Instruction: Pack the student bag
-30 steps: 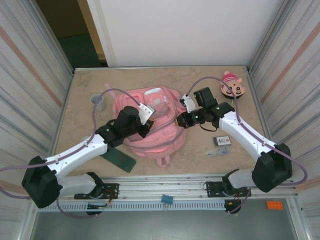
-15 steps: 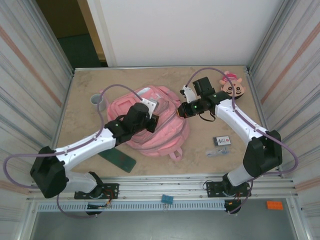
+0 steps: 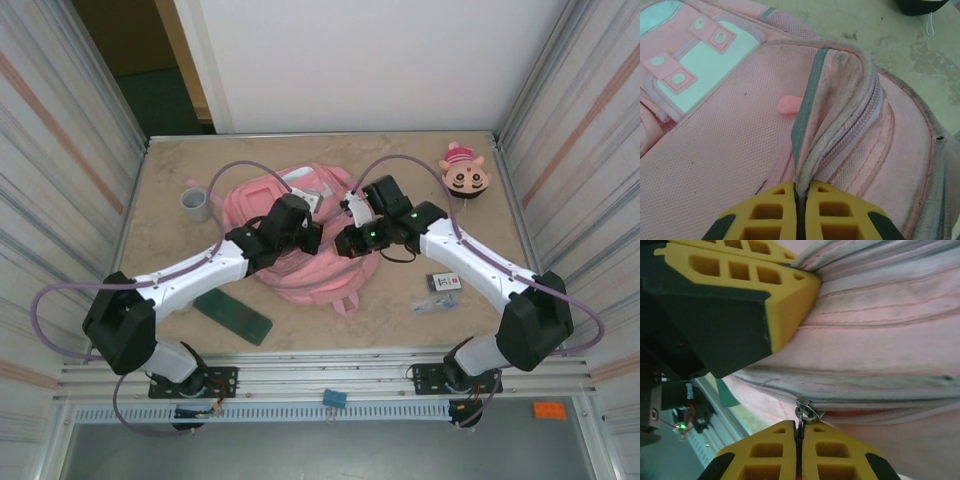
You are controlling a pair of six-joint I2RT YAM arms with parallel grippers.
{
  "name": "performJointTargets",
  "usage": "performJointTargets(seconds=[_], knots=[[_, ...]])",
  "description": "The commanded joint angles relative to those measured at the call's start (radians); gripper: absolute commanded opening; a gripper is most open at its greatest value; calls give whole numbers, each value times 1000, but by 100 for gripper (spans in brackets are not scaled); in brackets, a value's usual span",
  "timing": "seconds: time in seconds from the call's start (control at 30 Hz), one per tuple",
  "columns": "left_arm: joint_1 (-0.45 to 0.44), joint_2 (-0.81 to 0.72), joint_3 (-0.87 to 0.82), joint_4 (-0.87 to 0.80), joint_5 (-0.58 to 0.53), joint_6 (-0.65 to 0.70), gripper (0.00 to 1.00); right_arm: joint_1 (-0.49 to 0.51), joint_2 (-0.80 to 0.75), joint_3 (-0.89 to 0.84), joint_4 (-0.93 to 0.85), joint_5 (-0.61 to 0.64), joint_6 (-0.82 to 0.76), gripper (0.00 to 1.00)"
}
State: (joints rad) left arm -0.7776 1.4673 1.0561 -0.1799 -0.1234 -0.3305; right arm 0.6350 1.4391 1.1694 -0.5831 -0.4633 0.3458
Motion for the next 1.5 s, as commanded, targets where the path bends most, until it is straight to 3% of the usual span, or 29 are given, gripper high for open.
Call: performJointTargets(seconds=[0.0,0.1,0.23,0.27,0.4,0.6,0.77,0.97,1.1,1.33,1.4,1.47], knots=[[44,4,48,119,-51,-25,0,53,-16,-19,-11,-127,124,0],[60,-15,20,163,45,20,0,34,-34,-37,11,-114,158,6],[96,-60,-32,205,172,110,0,-46,-102,-92,66,-139,240,41],[107,-70,-45,215,204,136,0,-73,-119,-110,83,-153,268,46],[158,-100,-112,288,369,259,0,-176,-191,-203,175,-174,450,54],[208,-102,-97,235,672,483,0,-181,-215,-288,385,-171,622,55],[240,-98,-103,254,823,527,0,-172,-181,-287,480,-132,717,56],[246,-103,-103,245,830,581,0,-162,-147,-320,602,-64,884,57],[246,-101,-96,235,846,599,0,-122,-116,-291,615,-30,898,68],[246,-100,-67,139,840,702,0,-87,-46,-249,675,15,950,69],[246,-101,-53,80,838,761,0,-87,-30,-244,692,32,970,63],[245,-108,-51,44,816,786,0,-86,-24,-247,715,54,988,46]])
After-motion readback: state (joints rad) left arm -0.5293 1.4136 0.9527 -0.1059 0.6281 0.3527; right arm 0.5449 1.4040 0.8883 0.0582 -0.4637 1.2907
